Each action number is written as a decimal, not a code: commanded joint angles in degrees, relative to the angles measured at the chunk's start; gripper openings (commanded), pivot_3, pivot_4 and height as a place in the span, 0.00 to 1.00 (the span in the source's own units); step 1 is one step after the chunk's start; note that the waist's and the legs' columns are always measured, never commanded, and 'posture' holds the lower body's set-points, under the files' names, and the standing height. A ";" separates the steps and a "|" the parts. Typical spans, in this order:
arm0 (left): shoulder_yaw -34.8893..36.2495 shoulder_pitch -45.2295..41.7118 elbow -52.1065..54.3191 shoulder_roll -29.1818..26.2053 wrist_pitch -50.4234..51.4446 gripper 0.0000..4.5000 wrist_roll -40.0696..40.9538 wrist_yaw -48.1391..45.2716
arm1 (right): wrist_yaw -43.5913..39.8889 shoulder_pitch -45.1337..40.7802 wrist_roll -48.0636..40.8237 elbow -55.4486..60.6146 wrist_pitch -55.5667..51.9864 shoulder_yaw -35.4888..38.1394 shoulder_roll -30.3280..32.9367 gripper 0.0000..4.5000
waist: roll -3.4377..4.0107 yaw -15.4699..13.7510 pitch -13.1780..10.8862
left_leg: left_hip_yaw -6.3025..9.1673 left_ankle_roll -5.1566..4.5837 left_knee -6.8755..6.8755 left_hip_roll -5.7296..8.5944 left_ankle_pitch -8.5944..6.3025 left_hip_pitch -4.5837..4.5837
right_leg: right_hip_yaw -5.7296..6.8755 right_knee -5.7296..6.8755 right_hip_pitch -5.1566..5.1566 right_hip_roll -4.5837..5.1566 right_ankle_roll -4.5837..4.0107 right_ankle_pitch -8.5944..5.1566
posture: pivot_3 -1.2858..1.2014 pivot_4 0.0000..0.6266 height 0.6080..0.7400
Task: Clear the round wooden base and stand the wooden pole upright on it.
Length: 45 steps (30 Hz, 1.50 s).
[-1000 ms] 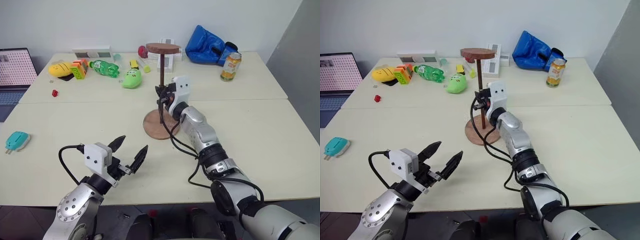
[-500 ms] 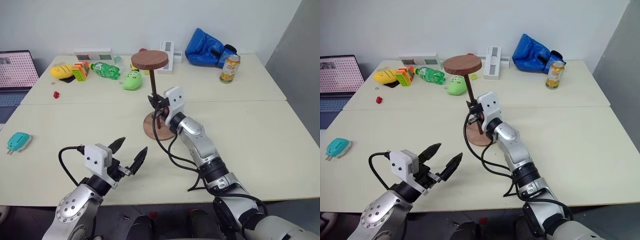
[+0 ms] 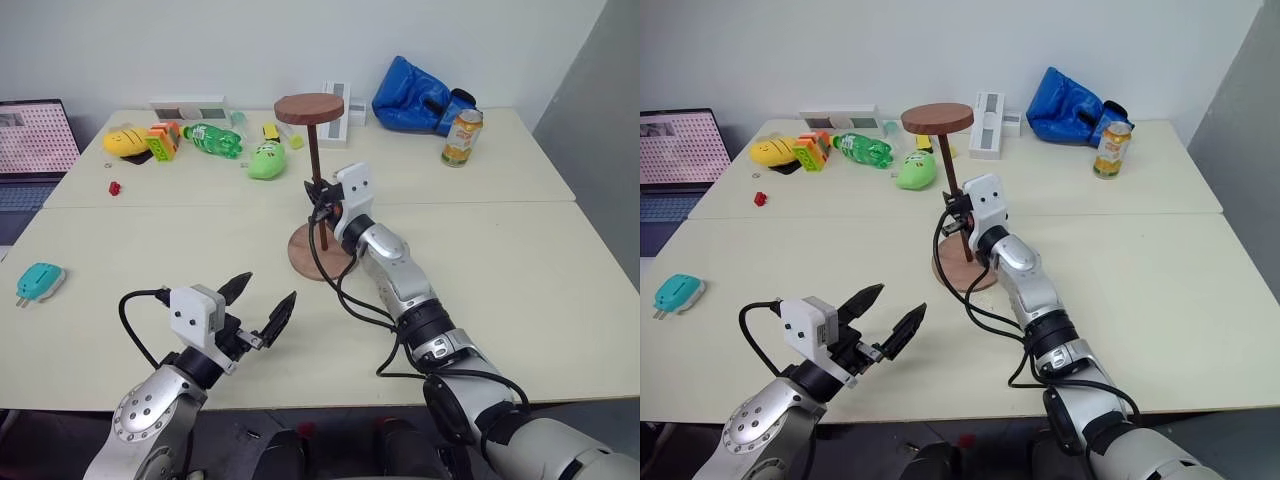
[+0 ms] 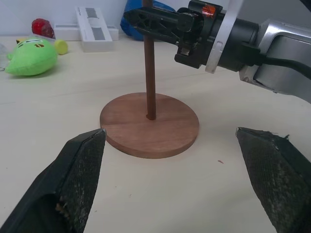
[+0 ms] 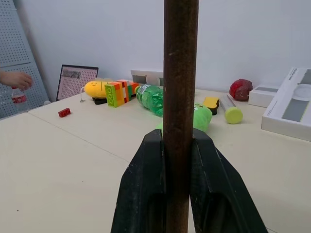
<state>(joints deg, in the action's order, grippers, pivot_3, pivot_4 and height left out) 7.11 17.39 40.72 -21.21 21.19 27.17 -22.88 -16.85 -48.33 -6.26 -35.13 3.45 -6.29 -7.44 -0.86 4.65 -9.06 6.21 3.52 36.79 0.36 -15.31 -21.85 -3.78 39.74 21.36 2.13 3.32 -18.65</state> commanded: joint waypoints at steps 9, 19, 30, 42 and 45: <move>0.61 0.56 4.02 -0.44 -0.13 1.00 0.66 0.92 | 1.71 -0.30 0.65 -2.20 3.63 -0.16 -2.67 0.06 | 0.02 -0.02 -0.03 | 0.01 0.00 -0.02 0.00 0.00 -0.03 | 0.01 -0.05 0.00 0.00 0.00 0.00 | 0.52 0.24 1.00; 0.63 2.43 4.73 -0.39 -0.75 1.00 0.46 0.68 | -0.76 9.03 3.40 3.05 1.09 -5.16 -0.68 0.06 | 0.01 -0.01 -0.02 | 0.03 0.00 -0.06 -0.02 0.00 0.00 | -0.01 -0.09 -0.01 0.01 0.00 0.00 | 0.52 0.24 1.00; 0.80 1.84 4.36 -0.40 -0.32 1.00 0.65 1.07 | -2.29 9.44 6.94 2.27 -6.47 -6.57 1.36 0.06 | -0.03 0.08 0.07 | 0.03 0.01 -0.19 -0.05 -0.01 0.15 | -0.05 -0.20 -0.11 -0.04 -0.01 -0.01 | 0.52 0.24 1.00; 0.82 2.02 4.29 -0.13 -0.46 1.00 0.41 1.47 | -5.80 6.96 4.62 6.77 -12.82 -5.67 1.78 0.40 | -0.01 0.01 -0.03 | 0.01 0.02 -0.42 -0.04 0.00 0.18 | -0.14 -0.33 -0.07 -0.03 -0.02 -0.01 | 0.52 0.24 1.00; 1.14 1.34 3.85 -0.20 -0.31 1.00 0.62 1.52 | -7.19 6.80 4.25 8.85 -15.52 -5.59 2.45 0.56 | -0.01 0.05 -0.05 | 0.01 0.02 -0.43 -0.04 0.00 -0.11 | -0.15 -0.38 0.21 0.00 -0.01 0.00 | 0.52 0.24 1.00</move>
<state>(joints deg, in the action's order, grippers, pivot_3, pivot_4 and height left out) 7.14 19.02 42.84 -21.18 21.21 27.20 -21.72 -22.73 -39.92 -1.26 -30.17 -11.18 -12.02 -4.94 -0.87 4.70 -9.11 6.22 3.54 36.31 0.31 -15.31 -21.96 -3.92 39.33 21.58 2.13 3.30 -18.66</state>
